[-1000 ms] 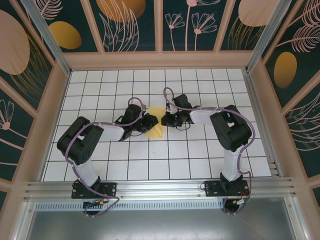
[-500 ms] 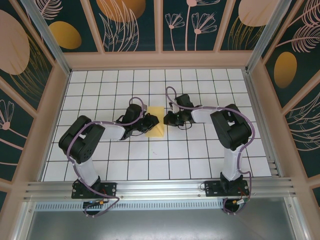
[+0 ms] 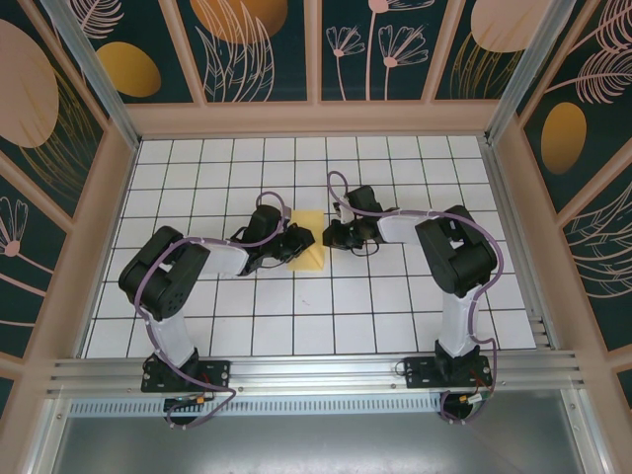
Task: Fold a paper plane with a square sheet of paper (pick it up from the middle)
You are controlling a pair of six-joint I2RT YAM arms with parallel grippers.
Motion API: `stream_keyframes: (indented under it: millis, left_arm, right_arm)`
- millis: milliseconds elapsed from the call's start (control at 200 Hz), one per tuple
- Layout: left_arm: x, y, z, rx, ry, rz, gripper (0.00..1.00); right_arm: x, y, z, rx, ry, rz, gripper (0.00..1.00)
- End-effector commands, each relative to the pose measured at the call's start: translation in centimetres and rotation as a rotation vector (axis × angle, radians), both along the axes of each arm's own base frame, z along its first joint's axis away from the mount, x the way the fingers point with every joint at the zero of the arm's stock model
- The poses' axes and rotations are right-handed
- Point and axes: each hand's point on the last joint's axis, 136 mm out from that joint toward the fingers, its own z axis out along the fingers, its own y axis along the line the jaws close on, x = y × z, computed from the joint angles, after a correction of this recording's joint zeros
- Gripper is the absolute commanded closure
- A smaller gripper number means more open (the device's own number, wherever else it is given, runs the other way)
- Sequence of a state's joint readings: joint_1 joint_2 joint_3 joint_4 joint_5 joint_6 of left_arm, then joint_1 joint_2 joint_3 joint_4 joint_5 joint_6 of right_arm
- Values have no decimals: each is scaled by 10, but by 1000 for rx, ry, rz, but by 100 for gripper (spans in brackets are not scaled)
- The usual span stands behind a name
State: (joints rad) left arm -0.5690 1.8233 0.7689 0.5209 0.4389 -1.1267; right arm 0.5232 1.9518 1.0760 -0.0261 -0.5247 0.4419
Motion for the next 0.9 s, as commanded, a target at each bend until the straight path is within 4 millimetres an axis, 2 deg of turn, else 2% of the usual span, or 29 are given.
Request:
stream_keyframes:
  millis: [0, 465, 896]
  left_arm:
    - [6, -9, 6, -19, -31, -22, 86]
    - [7, -3, -10, 33, -6, 3, 87]
    - [4, 2, -16, 60, 8, 10, 88]
  right_arm:
    - [3, 5, 2, 14, -17, 37, 93]
    - [4, 10, -1, 10, -28, 68, 93]
    - [7, 18, 7, 36, -46, 89, 92]
